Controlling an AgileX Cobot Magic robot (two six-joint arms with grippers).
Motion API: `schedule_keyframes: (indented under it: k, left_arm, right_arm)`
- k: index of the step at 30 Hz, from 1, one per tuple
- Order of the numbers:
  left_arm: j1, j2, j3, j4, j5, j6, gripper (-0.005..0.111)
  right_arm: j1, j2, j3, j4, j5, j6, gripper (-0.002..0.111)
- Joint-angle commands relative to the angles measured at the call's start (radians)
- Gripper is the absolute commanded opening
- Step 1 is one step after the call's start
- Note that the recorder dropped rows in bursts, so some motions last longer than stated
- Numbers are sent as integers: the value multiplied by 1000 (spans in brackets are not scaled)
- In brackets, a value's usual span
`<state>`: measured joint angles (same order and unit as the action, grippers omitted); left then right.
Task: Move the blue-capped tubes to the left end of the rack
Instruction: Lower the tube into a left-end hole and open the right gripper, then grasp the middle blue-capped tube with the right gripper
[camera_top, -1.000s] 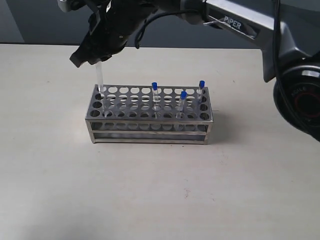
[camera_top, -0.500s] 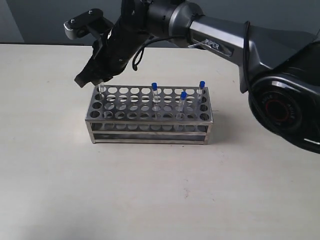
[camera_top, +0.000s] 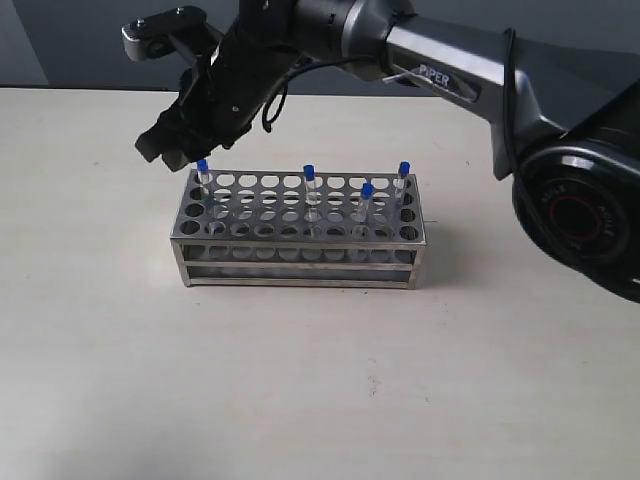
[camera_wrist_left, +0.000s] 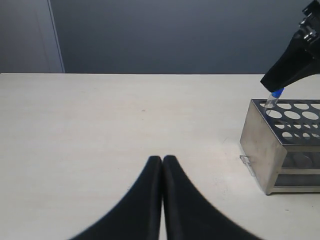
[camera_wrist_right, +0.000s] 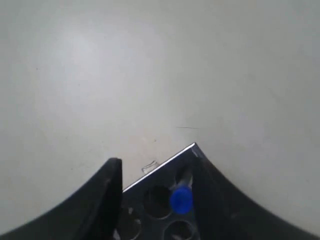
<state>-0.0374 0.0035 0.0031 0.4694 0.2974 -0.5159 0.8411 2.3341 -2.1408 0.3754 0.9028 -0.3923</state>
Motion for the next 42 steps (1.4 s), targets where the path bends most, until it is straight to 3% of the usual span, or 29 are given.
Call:
schedule_keyframes:
  k: [1,9,26,42]
  left_arm:
    - [-6,-4,-3,-1,-7,-1,1]
    - [-6,-4,-3,-1,-7,-1,1]
    - [-6,-4,-3,-3,-5,-1,1]
    - [-6,-4,-3,-3,-5,-1,1]
  right_arm:
    - [-4,-76,-2,-134,58,81,44]
    - [-4,-132,0,-500,317,295,44]
    - [-4,-119,157,-552,227,323,43]
    - [-4,-86,161,-547,265,324,-1]
